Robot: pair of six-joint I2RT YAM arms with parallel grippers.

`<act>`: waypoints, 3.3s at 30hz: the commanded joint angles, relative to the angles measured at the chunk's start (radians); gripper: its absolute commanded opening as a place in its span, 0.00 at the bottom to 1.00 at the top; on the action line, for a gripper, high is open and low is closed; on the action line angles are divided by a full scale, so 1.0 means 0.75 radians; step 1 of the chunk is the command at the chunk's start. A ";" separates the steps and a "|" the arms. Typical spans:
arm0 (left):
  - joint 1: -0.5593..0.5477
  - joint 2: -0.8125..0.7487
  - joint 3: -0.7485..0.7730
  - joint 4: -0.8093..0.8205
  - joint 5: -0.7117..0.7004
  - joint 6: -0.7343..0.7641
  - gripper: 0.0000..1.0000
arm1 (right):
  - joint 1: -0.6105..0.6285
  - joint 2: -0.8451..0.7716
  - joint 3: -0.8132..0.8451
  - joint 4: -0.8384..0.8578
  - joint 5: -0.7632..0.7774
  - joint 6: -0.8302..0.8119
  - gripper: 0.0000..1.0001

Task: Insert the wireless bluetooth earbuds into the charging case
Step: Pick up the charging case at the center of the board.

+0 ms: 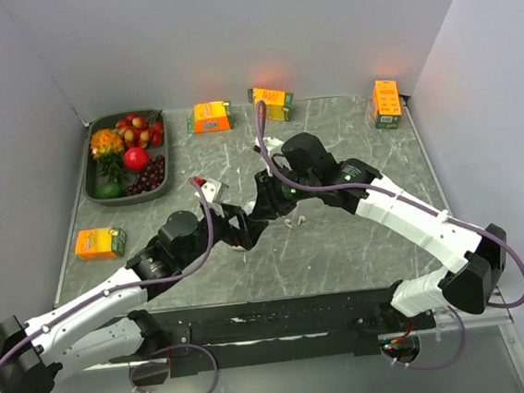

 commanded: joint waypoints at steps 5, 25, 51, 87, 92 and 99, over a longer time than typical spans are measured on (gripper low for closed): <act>0.013 0.034 0.005 -0.007 -0.007 -0.218 0.67 | -0.011 -0.101 0.087 -0.018 0.014 0.016 0.00; -0.181 -0.314 -0.457 0.585 -0.246 0.743 0.88 | -0.054 -0.070 0.152 -0.163 -0.191 0.034 0.00; -0.194 -0.126 -0.383 0.689 0.018 0.930 0.75 | -0.017 0.151 0.183 -0.165 -0.207 0.012 0.00; -0.196 -0.060 -0.328 0.648 0.032 0.788 0.26 | 0.071 0.145 0.179 -0.155 0.005 -0.023 0.00; -0.194 -0.072 -0.338 0.650 0.022 0.791 0.01 | 0.071 0.118 0.187 -0.143 -0.003 0.008 0.37; -0.196 -0.089 -0.349 0.654 0.010 0.801 0.01 | 0.071 0.081 0.255 -0.176 0.109 0.043 0.63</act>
